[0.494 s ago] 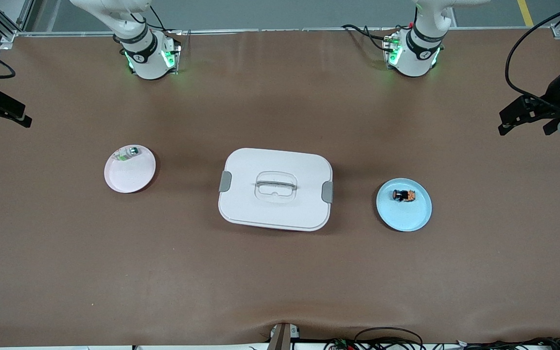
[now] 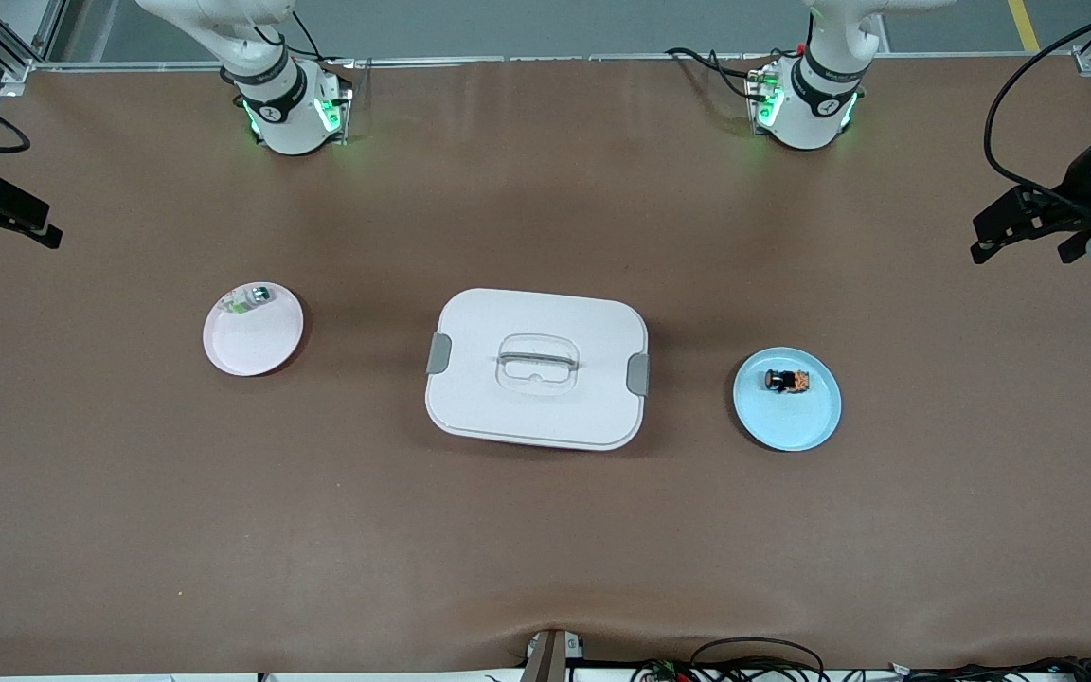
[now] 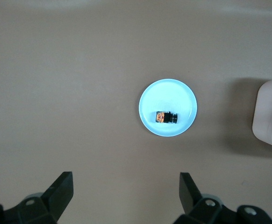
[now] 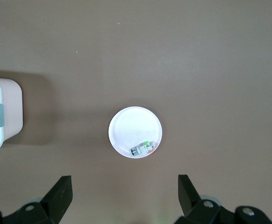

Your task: Transfer orange switch to right arm and place

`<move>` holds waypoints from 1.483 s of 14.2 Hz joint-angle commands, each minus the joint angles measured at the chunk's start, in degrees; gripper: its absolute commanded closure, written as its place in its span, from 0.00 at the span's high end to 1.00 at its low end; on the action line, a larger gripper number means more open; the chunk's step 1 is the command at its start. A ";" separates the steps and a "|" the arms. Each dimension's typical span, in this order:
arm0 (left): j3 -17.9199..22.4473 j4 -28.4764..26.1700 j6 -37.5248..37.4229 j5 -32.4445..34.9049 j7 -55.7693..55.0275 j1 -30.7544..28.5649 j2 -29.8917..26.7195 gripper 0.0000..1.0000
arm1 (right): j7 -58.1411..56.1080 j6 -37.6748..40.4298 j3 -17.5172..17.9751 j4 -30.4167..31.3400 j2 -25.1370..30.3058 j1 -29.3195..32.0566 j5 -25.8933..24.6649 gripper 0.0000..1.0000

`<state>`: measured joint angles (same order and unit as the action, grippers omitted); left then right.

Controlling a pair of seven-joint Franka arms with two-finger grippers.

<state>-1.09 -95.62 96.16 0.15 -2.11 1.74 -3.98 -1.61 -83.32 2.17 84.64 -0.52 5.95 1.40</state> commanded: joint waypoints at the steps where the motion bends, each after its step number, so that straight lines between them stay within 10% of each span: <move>1: 0.21 1.49 -1.41 -0.85 0.09 0.55 0.38 1.00 | 0.12 0.00 0.03 0.52 0.96 -0.14 -0.52 1.00; 21: 0.03 -2.54 -2.22 -2.52 -2.82 0.46 4.07 1.00 | 0.12 0.00 0.03 0.52 0.87 -0.06 -0.52 1.00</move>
<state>-1.13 -96.30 91.58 -1.35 -4.50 1.73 -0.21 -1.61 -83.32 2.17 84.64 -0.52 5.95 1.39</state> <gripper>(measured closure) 0.000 0.000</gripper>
